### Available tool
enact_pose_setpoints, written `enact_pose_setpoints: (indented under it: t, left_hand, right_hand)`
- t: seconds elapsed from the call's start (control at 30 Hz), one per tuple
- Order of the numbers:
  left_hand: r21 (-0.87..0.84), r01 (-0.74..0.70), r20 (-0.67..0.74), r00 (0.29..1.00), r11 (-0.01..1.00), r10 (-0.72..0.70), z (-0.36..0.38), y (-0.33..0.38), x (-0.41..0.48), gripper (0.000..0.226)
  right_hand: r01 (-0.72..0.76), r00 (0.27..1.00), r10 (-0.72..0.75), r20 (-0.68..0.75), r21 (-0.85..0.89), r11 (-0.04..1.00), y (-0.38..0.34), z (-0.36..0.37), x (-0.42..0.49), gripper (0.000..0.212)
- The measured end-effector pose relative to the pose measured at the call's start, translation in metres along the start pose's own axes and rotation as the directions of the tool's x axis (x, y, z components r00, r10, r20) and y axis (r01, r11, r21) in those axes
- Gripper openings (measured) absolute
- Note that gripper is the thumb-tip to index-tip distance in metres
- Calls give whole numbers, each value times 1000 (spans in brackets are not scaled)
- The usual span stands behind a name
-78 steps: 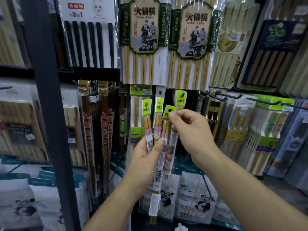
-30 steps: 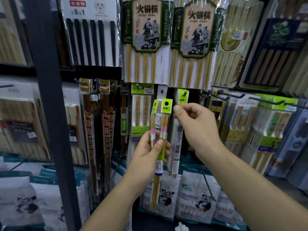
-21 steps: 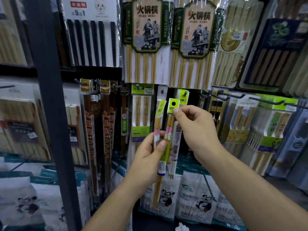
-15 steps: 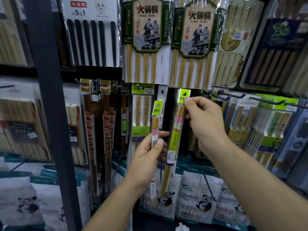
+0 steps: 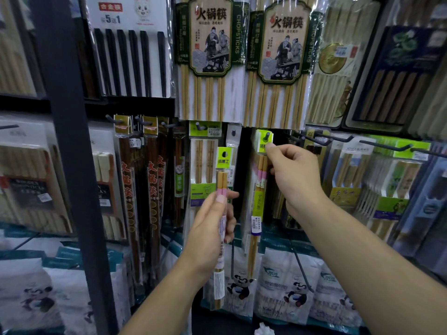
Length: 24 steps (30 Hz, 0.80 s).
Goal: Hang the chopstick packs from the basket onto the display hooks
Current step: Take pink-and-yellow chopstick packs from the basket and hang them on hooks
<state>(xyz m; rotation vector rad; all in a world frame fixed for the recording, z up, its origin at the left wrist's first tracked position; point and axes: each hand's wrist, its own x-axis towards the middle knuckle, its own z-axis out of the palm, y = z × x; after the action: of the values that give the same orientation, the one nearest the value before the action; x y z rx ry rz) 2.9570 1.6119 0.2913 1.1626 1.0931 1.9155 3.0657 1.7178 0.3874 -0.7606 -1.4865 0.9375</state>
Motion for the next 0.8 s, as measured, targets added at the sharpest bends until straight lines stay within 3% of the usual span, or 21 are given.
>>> enact_pose_setpoints:
  t: [0.2, 0.37, 0.5, 0.67, 0.8]
  left_hand:
    - [90, -46, -37, 998, 995, 49, -1, -1, 2, 24]
    - [90, -92, 9, 996, 992, 91, 11, 8, 6, 19]
    - [128, -117, 75, 991, 985, 108, 23, 10, 6, 21]
    - [264, -170, 80, 985, 949, 154, 31, 17, 14, 33]
    - [352, -165, 73, 986, 921, 149, 36, 22, 20, 26]
  right_hand:
    - [60, 998, -63, -29, -68, 996, 6, -12, -11, 19]
    - [190, 968, -183, 170, -24, 982, 0, -11, -29, 8]
    - [245, 956, -235, 174, -36, 969, -8, -13, -25, 15]
    - [131, 985, -135, 109, 40, 991, -17, -16, -12, 20]
    - [36, 998, -44, 51, 137, 990, -20, -14, -4, 18]
